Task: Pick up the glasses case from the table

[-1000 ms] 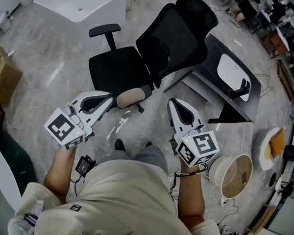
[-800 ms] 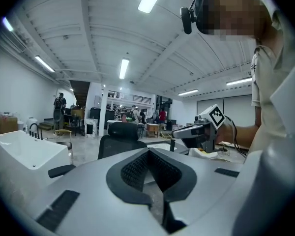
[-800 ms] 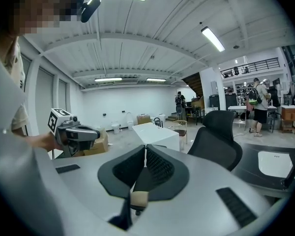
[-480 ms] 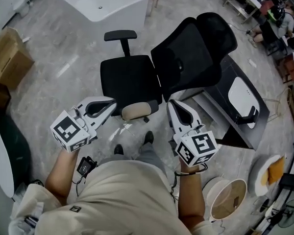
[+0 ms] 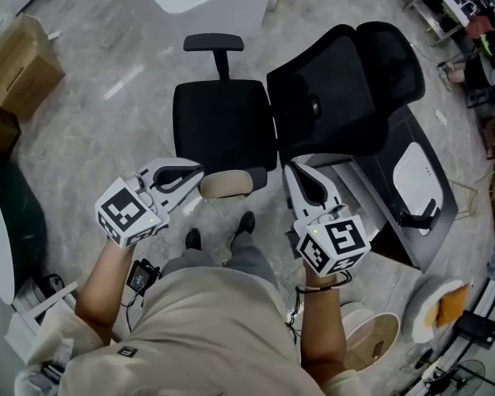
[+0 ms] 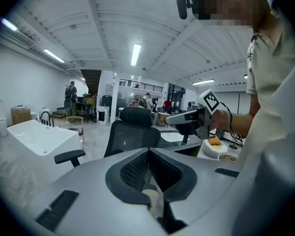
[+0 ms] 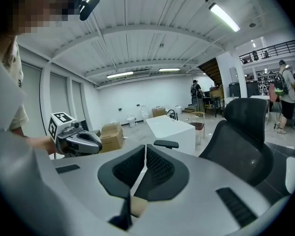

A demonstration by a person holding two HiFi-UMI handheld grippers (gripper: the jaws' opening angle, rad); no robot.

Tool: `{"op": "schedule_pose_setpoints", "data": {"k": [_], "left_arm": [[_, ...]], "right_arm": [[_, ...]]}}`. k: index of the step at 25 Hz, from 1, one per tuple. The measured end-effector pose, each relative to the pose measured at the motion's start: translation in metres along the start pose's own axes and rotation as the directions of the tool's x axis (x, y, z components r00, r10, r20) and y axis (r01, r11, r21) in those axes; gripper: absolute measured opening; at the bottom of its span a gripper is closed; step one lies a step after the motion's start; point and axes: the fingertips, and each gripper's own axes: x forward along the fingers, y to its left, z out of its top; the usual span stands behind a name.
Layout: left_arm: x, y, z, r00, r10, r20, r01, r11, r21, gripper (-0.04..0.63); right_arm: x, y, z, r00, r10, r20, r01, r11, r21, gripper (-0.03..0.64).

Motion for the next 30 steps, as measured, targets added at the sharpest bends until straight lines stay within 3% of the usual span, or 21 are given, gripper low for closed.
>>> {"op": "schedule_pose_setpoints", "data": {"k": [8,17,23,30], "left_arm": [[0.040,0.013,-0.048,0.995,-0.039,-0.097,0.036,0.999,-0.027,0.020],[0.083,0.014,-0.108,0.967,-0.103,-0.231,0.097,0.995,-0.036,0.148],[0.109,0.006,-0.156,0.927,-0.134,-0.351,0.145,0.989,0.006,0.249],[0.137,-0.004,-0.212,0.850,-0.130,-0.510,0.204,0.975,0.092,0.347]], "right_arm": [[0.022,-0.024,-0.028,0.999,0.011,-0.052,-0.009,0.999,0.039,0.026],[0.041,-0.047,-0.064,0.995,0.011,-0.104,-0.001,0.995,0.097,0.026],[0.045,-0.059,-0.094,0.990,0.015,-0.142,0.005,0.991,0.135,0.026],[0.048,-0.075,-0.123,0.984,0.018,-0.175,0.012,0.985,0.170,0.026]]}}
